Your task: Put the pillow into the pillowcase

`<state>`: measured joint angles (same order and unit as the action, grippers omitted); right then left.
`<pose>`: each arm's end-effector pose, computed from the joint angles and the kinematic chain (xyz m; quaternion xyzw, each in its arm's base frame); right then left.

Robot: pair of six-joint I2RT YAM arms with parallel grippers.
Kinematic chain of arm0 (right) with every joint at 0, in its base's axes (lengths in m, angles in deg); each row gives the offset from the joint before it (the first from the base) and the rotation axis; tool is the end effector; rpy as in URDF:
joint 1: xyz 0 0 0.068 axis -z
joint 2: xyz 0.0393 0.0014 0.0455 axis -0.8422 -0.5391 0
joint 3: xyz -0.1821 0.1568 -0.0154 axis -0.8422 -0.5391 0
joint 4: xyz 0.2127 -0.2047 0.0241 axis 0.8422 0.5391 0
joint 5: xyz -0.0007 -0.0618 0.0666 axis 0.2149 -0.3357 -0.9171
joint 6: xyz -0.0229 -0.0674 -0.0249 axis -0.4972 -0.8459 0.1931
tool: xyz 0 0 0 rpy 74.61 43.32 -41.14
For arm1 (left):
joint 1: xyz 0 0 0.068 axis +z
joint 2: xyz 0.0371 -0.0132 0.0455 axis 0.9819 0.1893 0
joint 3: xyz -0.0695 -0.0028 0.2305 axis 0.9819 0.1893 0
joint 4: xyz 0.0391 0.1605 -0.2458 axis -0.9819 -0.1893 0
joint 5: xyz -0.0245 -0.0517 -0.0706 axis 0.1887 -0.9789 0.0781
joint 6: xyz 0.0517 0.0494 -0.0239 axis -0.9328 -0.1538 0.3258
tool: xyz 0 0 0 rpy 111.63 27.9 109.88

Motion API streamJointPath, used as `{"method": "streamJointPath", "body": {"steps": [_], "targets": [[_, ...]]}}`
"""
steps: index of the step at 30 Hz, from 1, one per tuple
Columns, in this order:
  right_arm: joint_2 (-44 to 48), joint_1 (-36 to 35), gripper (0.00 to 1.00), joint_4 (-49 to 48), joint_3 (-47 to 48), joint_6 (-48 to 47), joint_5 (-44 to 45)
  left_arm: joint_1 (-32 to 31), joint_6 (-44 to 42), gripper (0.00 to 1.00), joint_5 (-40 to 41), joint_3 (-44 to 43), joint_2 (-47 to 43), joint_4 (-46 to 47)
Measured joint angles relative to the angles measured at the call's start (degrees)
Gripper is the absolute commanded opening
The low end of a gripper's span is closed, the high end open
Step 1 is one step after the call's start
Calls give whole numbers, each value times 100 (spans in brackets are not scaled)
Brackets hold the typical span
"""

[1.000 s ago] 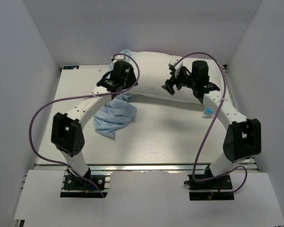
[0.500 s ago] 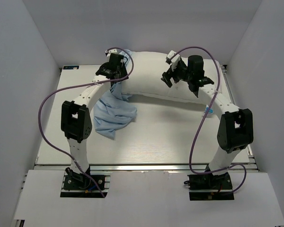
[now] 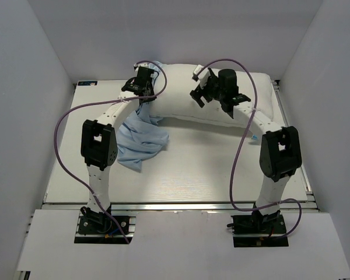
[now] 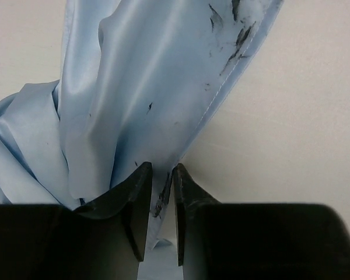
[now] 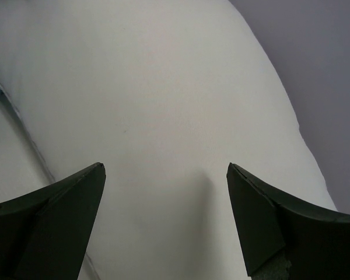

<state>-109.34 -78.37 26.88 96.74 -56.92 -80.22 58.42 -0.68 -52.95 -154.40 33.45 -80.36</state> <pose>0.4556 0.1971 0.2598 -0.4417 0.6595 0.0751 0.6036 0.4950 -0.1657 0.2142 -0.0883 0.9100 -0.0112 0.4049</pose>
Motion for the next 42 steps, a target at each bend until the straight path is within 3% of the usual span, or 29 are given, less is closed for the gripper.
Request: {"method": "streamJointPath", "body": {"steps": [5,7,8,10,14,20,27,34,39,42], "targets": [[-509,-153,88,-22,164,-256,385,22,-72,16,-175,2,-15,39],[-634,-168,82,0,186,-328,387,22,-90,13,-278,17,-55,57],[-673,-166,78,33,219,-350,374,22,-94,12,-352,28,-76,63],[-769,-164,50,157,415,-391,275,28,-90,10,-546,72,-144,122],[-1150,-153,27,708,1270,-267,20,37,-52,9,-1029,105,-256,177],[-1541,-105,6,1316,2031,170,-420,31,125,9,-1912,-7,-348,197],[-1515,-39,0,1390,2131,1506,-1156,-37,400,9,-2588,-876,-343,48],[-1294,-7,0,822,2037,3141,-1576,-109,741,9,-2955,-1777,-328,9],[-1023,9,0,396,2035,4089,-1915,-140,1043,8,-3189,-1626,-334,170],[-754,9,0,153,1904,4428,-2061,-188,1193,8,-3272,-1014,-459,350]]}}
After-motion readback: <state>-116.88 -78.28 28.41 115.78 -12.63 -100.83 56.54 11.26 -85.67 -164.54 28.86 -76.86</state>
